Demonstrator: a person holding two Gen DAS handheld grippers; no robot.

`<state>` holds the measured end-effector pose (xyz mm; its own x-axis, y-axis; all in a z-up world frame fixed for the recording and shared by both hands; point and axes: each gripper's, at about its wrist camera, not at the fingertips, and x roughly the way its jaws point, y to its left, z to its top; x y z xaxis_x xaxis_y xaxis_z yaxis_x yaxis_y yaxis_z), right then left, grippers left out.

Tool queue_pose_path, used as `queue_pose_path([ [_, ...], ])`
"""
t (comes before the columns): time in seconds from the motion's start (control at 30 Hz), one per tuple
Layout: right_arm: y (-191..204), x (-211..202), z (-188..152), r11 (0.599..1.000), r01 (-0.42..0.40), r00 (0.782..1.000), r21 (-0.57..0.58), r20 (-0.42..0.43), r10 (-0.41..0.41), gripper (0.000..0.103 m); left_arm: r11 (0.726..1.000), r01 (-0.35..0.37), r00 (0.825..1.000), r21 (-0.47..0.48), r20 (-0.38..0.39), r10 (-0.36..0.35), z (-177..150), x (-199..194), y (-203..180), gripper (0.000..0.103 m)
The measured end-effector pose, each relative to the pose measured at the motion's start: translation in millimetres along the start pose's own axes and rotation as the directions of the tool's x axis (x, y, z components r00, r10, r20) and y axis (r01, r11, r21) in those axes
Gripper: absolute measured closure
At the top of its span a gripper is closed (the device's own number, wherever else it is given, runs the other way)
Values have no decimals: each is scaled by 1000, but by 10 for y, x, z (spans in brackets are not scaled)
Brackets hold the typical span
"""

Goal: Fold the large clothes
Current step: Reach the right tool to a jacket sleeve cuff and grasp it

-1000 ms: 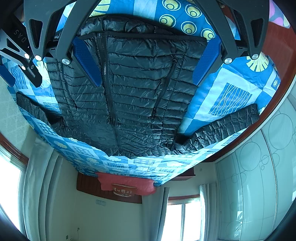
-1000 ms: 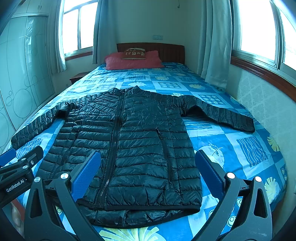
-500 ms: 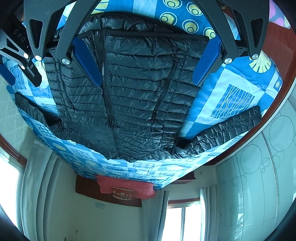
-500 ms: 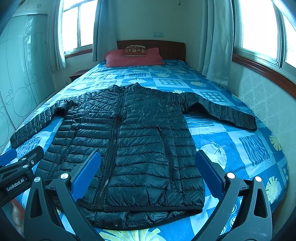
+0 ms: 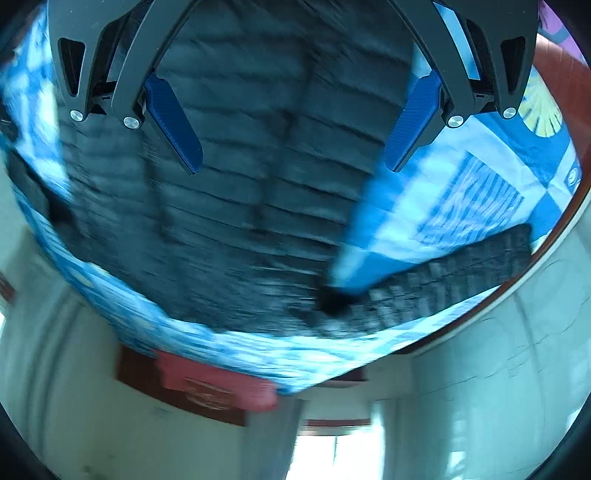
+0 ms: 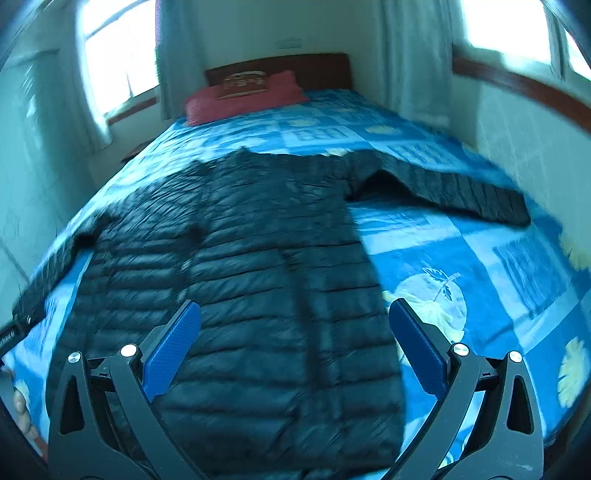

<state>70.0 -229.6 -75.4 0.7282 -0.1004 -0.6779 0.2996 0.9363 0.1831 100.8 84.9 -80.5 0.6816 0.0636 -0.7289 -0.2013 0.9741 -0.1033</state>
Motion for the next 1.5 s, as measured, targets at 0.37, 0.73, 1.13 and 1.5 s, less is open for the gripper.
queue_pose_path([
  [0.37, -2137, 882, 443, 876, 31, 999, 482, 20, -47, 26, 920, -281, 954, -273, -185, 237, 25, 1069, 1432, 5],
  [0.73, -3505, 1420, 732, 664, -72, 981, 745, 172, -87, 26, 901, -384, 921, -201, -149, 359, 150, 1196, 1452, 5],
  [1.13, -3942, 1710, 892, 640, -59, 969, 766, 198, -148, 95, 892, -409, 911, -192, -139, 388, 129, 1242, 1411, 4],
  [1.5, -2784, 1233, 1387, 856, -51, 944, 515, 304, -127, 98, 893, -400, 916, -204, -132, 380, 119, 1246, 1417, 4],
])
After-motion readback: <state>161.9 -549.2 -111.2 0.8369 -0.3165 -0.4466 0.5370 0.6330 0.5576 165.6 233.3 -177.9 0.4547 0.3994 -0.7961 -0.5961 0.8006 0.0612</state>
